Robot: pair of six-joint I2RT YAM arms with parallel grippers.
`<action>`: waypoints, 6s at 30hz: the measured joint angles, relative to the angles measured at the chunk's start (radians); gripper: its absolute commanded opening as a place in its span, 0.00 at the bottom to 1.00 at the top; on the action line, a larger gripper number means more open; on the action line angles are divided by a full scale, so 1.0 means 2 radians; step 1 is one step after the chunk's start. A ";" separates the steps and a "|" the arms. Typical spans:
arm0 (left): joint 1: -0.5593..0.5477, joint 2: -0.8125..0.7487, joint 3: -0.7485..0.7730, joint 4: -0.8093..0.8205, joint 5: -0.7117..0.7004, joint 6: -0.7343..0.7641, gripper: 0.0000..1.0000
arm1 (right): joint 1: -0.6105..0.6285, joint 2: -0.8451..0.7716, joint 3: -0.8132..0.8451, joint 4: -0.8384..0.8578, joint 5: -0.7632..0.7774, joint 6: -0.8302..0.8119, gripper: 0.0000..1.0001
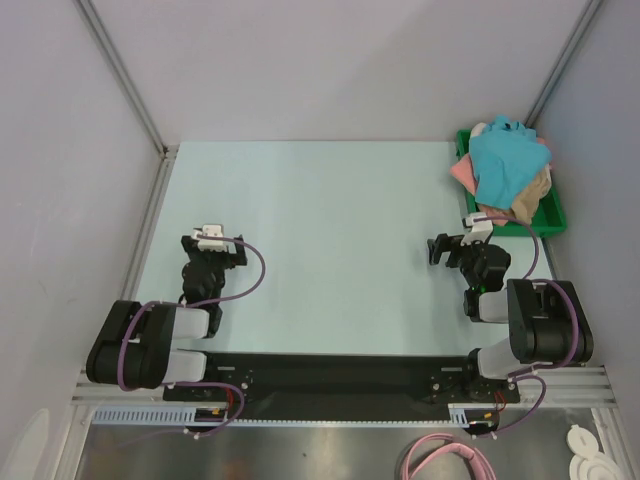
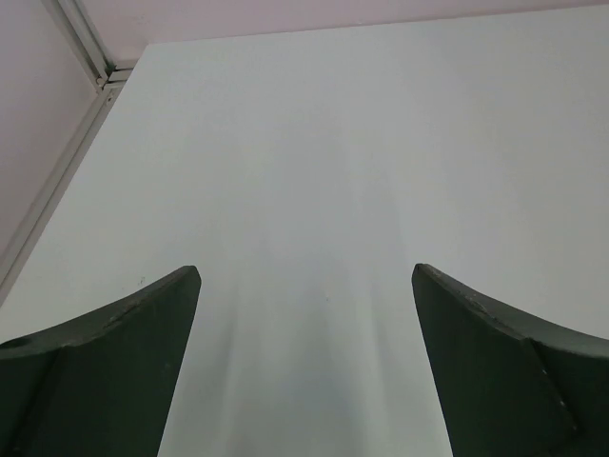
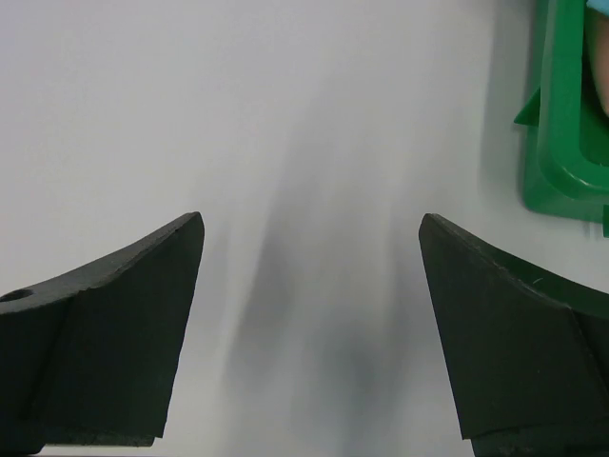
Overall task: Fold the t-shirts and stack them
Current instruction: Grab the tshirt from the pile, then move the tshirt to the center of the board, then flatten the tshirt out
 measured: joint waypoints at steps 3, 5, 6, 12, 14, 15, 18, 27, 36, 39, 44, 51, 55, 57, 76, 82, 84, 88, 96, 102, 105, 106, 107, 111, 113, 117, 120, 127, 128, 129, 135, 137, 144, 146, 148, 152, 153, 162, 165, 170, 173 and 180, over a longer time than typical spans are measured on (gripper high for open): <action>0.000 0.000 0.000 0.000 0.000 0.000 1.00 | 0.000 0.000 0.000 0.000 0.000 0.000 1.00; 0.000 0.000 0.000 0.000 0.000 0.000 1.00 | 0.000 0.000 0.000 0.000 0.000 0.000 1.00; 0.000 0.000 0.000 0.000 0.000 0.000 1.00 | 0.000 0.000 0.000 0.000 0.000 0.000 1.00; 0.000 0.000 0.000 0.000 0.000 0.000 1.00 | 0.000 0.000 0.000 0.000 0.000 0.000 1.00; 0.000 0.000 0.000 0.000 0.000 0.000 1.00 | 0.001 0.000 0.000 0.000 0.001 0.000 1.00; 0.000 0.000 0.000 0.000 0.000 0.000 1.00 | 0.001 0.000 0.000 0.000 0.001 0.000 1.00; 0.000 0.000 0.000 0.000 0.000 0.000 1.00 | 0.002 0.000 0.000 0.000 0.003 0.000 1.00; 0.000 0.000 0.000 0.000 0.000 0.000 1.00 | -0.011 -0.006 0.000 -0.007 -0.024 0.000 1.00; 0.000 0.000 0.000 0.000 0.000 0.000 1.00 | -0.013 -0.056 0.098 -0.187 -0.069 -0.012 1.00; 0.000 0.000 0.000 0.000 0.000 0.000 1.00 | -0.010 -0.069 0.236 -0.299 -0.078 -0.014 1.00; 0.000 0.000 0.000 0.000 0.000 0.000 1.00 | -0.016 -0.063 0.399 -0.387 -0.074 -0.025 0.93; 0.000 0.000 0.000 0.000 0.000 0.000 1.00 | -0.034 0.092 0.576 -0.523 -0.036 -0.051 0.61; 0.001 0.000 0.000 0.000 0.000 0.000 1.00 | -0.072 0.181 0.645 -0.601 -0.036 -0.028 0.60; 0.001 0.000 0.000 0.000 0.000 0.000 1.00 | -0.089 0.209 0.666 -0.631 -0.033 -0.020 0.60; 0.001 0.000 0.000 0.000 0.000 0.000 1.00 | -0.097 0.234 0.710 -0.675 0.038 -0.023 0.58; 0.001 0.000 0.000 0.000 0.000 0.000 1.00 | -0.097 0.235 0.710 -0.661 0.075 -0.038 0.59; 0.001 0.000 0.000 0.000 0.000 0.000 1.00 | -0.097 0.238 0.710 -0.656 0.085 -0.044 0.59; 0.001 0.000 0.000 0.000 0.000 0.000 1.00 | -0.097 0.264 0.723 -0.657 0.105 -0.049 0.57; 0.001 0.000 0.000 0.000 0.000 0.000 1.00 | -0.099 0.307 0.748 -0.669 0.117 -0.053 0.06; 0.001 0.000 0.000 0.000 0.000 0.000 1.00 | -0.100 0.271 0.717 -0.660 0.119 -0.056 0.00; 0.001 0.000 0.000 0.000 0.000 0.000 1.00 | -0.097 0.228 0.696 -0.662 0.122 -0.064 0.00; 0.001 0.000 0.000 0.000 0.000 0.000 1.00 | -0.095 0.210 0.690 -0.662 0.124 -0.068 0.00; 0.001 0.000 0.000 0.000 0.000 0.000 1.00 | -0.094 0.191 0.686 -0.662 0.127 -0.072 0.00; 0.001 -0.001 0.000 0.002 0.000 0.000 1.00 | -0.064 0.111 0.681 -0.658 0.131 -0.103 0.00; 0.001 -0.005 0.000 0.004 -0.002 -0.001 1.00 | -0.033 0.077 0.683 -0.659 0.132 -0.123 0.00; 0.001 -0.028 -0.004 0.003 -0.011 -0.001 1.00 | 0.047 0.044 0.696 -0.672 0.133 -0.157 0.00; 0.001 -0.053 -0.010 0.003 -0.013 -0.001 1.00 | 0.120 0.033 0.701 -0.692 0.134 -0.180 0.00; 0.001 -0.070 -0.014 0.000 -0.023 -0.003 1.00 | 0.211 0.012 0.717 -0.762 0.070 -0.183 0.00; 0.001 -0.070 -0.014 -0.001 -0.026 -0.003 1.00 | 0.209 0.004 0.717 -0.768 0.052 -0.180 0.00; 0.001 -0.070 -0.014 -0.002 -0.027 -0.004 1.00 | 0.206 -0.005 0.717 -0.772 0.037 -0.177 0.00; 0.001 -0.071 -0.014 -0.012 -0.036 -0.007 1.00 | 0.183 -0.056 0.674 -0.721 -0.003 -0.160 0.56; 0.001 -0.079 -0.009 -0.040 -0.040 -0.008 1.00 | 0.164 -0.056 0.638 -0.691 0.000 -0.159 0.64; 0.004 -0.153 0.043 -0.184 -0.008 0.023 1.00 | 0.121 0.016 0.481 -0.661 0.018 -0.175 0.61; 0.005 -0.167 0.041 -0.202 0.019 0.036 1.00 | 0.132 0.012 0.437 -0.672 0.017 -0.195 0.58; 0.006 -0.169 0.035 -0.208 0.045 0.049 0.99 | 0.156 0.007 0.420 -0.680 0.015 -0.217 0.56; 0.006 -0.154 0.029 -0.228 0.091 0.066 1.00 | 0.230 0.001 0.416 -0.673 0.004 -0.270 0.50; 0.006 -0.149 0.030 -0.231 0.094 0.068 1.00 | 0.244 0.002 0.413 -0.669 0.003 -0.278 0.50; 0.011 -0.127 0.035 -0.255 0.105 0.070 1.00 | 0.326 0.088 0.413 -0.678 0.018 -0.325 0.51; 0.011 -0.127 0.035 -0.255 0.105 0.070 1.00 | 0.337 0.110 0.413 -0.692 0.031 -0.337 0.52; 0.011 -0.127 0.036 -0.256 0.105 0.070 1.00 | 0.353 0.112 0.412 -0.698 0.033 -0.346 0.53; 0.011 -0.125 0.040 -0.259 0.105 0.070 1.00 | 0.375 0.112 0.412 -0.701 0.034 -0.350 0.53; 0.011 -0.122 0.042 -0.260 0.105 0.070 1.00 | 0.426 0.111 0.411 -0.710 0.035 -0.358 0.53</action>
